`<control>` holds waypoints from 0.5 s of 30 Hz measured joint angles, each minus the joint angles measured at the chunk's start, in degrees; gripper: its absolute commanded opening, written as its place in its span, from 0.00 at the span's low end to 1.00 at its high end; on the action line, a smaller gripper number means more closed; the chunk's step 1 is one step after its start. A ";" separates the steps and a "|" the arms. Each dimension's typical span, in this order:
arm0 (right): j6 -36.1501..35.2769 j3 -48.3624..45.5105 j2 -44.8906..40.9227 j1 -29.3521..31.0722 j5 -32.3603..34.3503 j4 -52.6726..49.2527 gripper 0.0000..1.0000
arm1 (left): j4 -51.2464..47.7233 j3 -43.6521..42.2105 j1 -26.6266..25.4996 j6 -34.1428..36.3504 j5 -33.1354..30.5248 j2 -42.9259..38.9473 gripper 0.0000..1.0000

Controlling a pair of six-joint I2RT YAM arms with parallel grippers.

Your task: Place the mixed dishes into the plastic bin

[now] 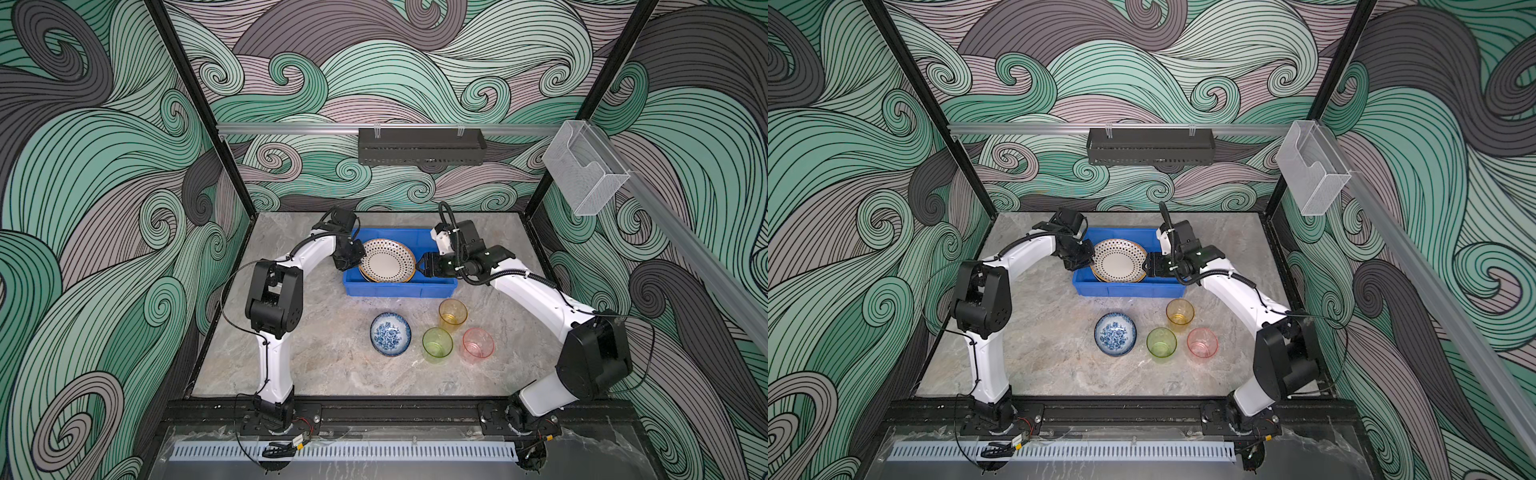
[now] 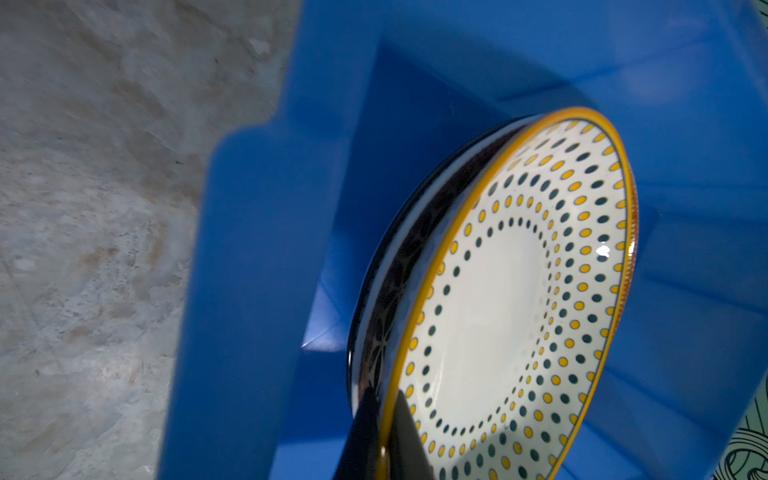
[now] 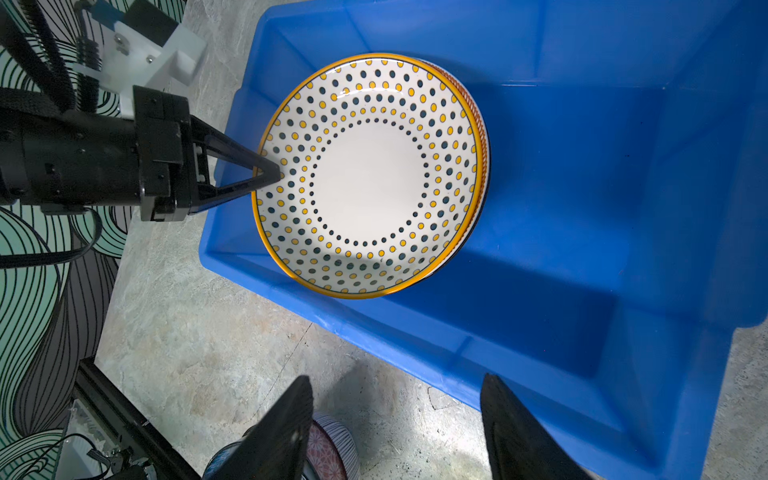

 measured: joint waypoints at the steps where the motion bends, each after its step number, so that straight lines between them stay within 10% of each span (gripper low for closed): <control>1: 0.00 0.00 0.00 0.00 0.00 -0.04 0.65 | 0.00 -0.02 -0.02 -0.07 -0.07 0.11 0.08; 15: -0.17 1.73 1.60 0.28 -0.02 -1.64 0.65 | 0.04 -0.83 -0.11 -0.59 -1.22 0.35 0.12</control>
